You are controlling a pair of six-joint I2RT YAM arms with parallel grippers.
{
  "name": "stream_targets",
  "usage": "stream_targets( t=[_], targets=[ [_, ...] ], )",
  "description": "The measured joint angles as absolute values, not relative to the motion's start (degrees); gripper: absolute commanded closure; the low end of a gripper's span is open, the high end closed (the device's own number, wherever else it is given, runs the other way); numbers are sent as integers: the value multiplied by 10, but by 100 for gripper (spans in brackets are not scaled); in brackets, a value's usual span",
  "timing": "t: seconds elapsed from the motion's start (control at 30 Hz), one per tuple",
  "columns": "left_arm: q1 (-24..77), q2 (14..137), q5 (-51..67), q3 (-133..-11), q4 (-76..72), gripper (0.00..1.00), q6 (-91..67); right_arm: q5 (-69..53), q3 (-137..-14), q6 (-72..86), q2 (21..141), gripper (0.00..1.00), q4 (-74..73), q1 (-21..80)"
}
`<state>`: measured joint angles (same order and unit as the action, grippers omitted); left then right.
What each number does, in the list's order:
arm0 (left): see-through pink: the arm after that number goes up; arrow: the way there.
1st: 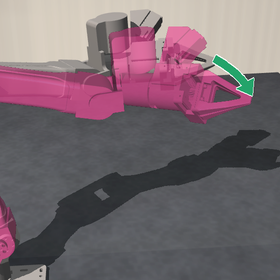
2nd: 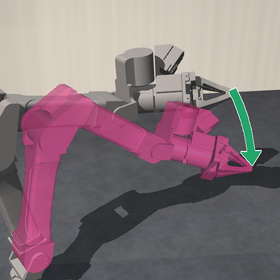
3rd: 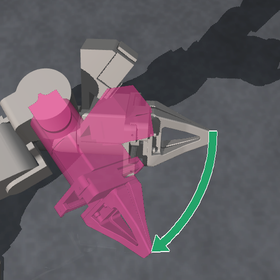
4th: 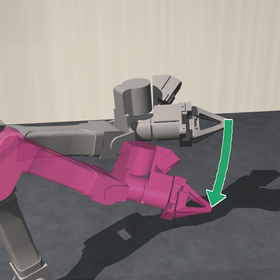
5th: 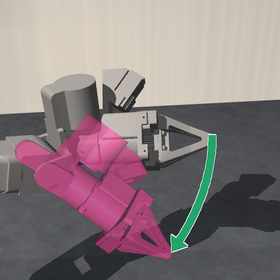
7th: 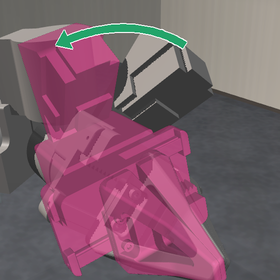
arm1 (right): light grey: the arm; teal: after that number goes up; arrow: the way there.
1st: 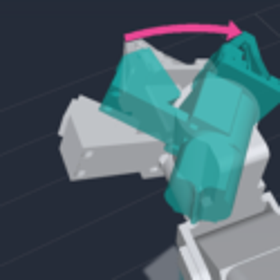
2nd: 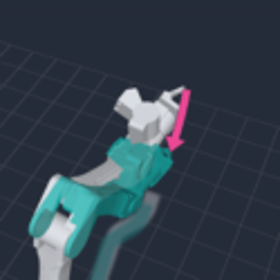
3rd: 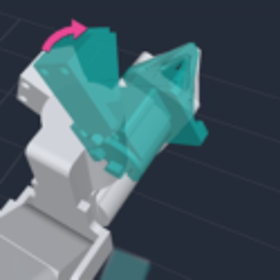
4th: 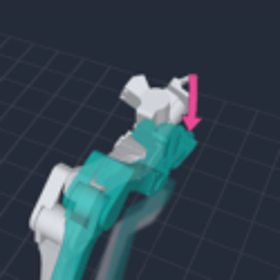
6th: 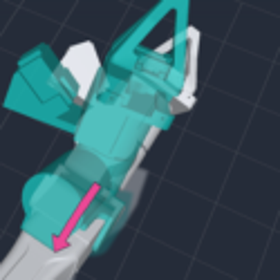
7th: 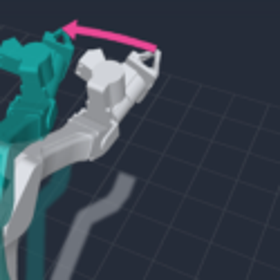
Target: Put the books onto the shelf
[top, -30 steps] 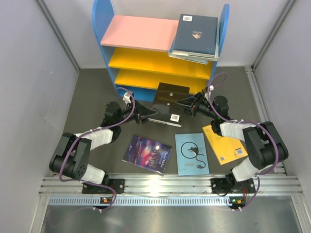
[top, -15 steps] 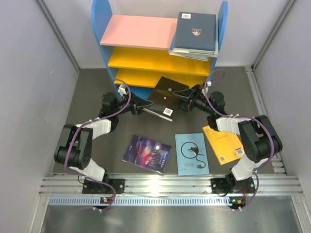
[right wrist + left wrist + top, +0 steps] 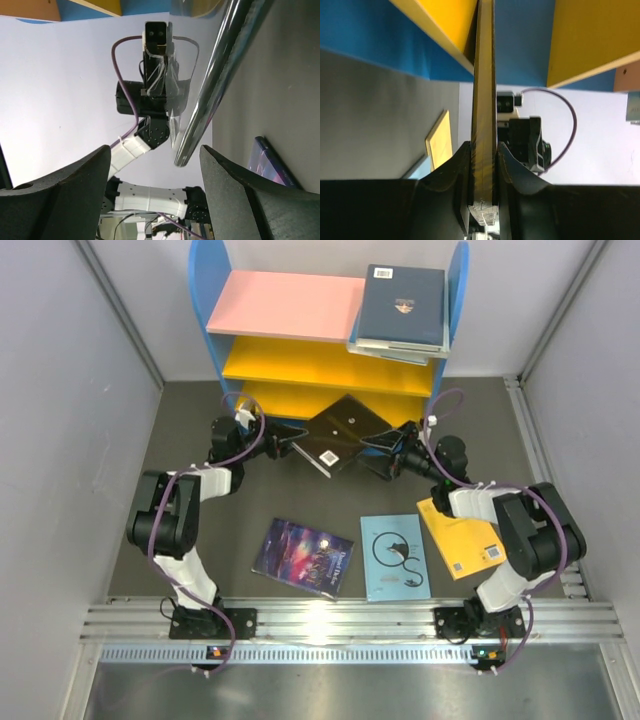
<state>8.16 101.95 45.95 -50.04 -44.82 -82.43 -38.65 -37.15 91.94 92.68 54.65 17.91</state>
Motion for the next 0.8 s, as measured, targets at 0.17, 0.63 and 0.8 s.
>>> stream_targets(
  t=[0.17, 0.63, 0.8],
  targets=[
    [72, 1023, 420, -501, -458, 100, -834, -392, -388, 920, 922, 29, 549, 175],
    [64, 1023, 272, -508, -458, 100, -862, -402, -402, 921, 925, 29, 559, 175],
    [58, 1056, 227, -557, -440, 100, -866, -407, -383, 919, 925, 30, 557, 175]
  ],
)
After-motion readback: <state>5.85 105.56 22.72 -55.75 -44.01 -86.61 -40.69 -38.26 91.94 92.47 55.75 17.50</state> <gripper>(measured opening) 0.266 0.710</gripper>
